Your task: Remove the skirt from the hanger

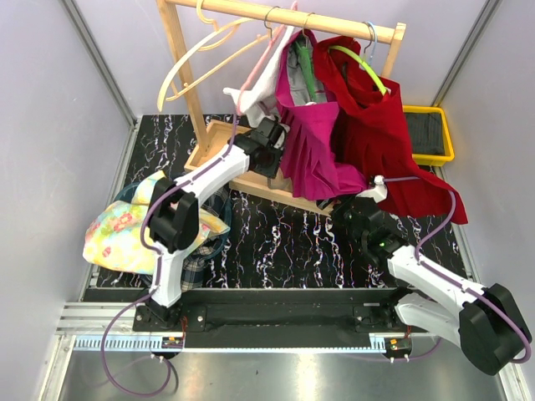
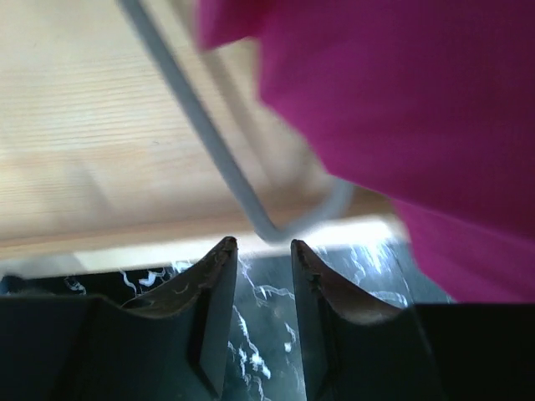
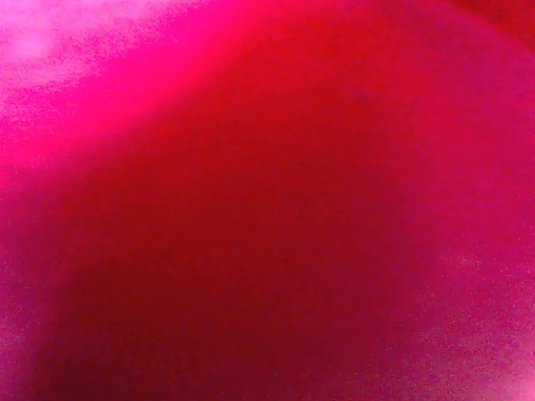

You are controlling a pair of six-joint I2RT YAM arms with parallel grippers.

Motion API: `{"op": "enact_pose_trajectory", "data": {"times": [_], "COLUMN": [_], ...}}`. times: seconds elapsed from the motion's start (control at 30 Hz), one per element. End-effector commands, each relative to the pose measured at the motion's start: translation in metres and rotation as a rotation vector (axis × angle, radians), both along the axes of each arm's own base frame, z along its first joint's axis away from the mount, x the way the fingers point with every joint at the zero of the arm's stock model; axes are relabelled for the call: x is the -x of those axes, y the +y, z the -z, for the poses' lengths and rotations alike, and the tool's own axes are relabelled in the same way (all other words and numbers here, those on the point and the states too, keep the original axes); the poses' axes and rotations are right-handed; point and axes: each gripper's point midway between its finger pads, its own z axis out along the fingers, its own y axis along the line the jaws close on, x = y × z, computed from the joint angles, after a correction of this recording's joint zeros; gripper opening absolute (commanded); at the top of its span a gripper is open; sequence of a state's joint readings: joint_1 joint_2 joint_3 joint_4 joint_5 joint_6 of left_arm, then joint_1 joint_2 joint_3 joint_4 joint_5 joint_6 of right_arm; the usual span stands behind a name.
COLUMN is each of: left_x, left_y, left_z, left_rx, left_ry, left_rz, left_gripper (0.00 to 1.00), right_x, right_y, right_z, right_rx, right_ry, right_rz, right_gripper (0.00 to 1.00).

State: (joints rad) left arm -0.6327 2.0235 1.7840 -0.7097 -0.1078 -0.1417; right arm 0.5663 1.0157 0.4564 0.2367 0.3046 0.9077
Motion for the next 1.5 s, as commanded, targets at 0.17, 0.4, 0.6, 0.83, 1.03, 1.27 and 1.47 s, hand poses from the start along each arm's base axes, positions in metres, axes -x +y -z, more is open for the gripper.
{"op": "enact_pose_trajectory", "data": {"times": [0.17, 0.4, 0.6, 0.83, 1.03, 1.27, 1.47], "left_x": [-0.053, -0.057, -0.056, -0.064, -0.067, -0.044, 0.011], "left_y": [0.033, 0.002, -0.004, -0.004, 0.001, 0.021, 0.07], "left_z": [0.02, 0.024, 0.027, 0.052, 0.068, 0.01, -0.054], "left_rx": [0.092, 0.224, 0.305, 0.304, 0.292, 0.39, 0.44], "left_ry": [0.071, 0.138, 0.191, 0.225, 0.244, 0.241, 0.225], "left_rz": [-0.218, -0.189, -0.184, -0.179, -0.172, -0.159, -0.179], "left_gripper": [0.36, 0.36, 0.36, 0.35, 0.24, 0.0, 0.0], "right_x": [-0.007, -0.009, -0.01, -0.011, -0.011, -0.01, -0.007], "right_y": [0.0, 0.002, 0.005, 0.003, 0.004, 0.004, 0.005], "right_z": [-0.014, -0.008, -0.004, -0.006, -0.005, -0.009, -0.034], "right_rx": [-0.012, -0.002, 0.0, 0.007, 0.01, 0.003, -0.01], "right_ry": [-0.063, -0.044, -0.033, -0.037, -0.031, -0.036, -0.089], "right_rz": [0.01, 0.002, -0.006, -0.003, -0.002, -0.003, -0.023], "right_gripper": [0.95, 0.95, 0.95, 0.95, 0.95, 0.94, 0.94]}}
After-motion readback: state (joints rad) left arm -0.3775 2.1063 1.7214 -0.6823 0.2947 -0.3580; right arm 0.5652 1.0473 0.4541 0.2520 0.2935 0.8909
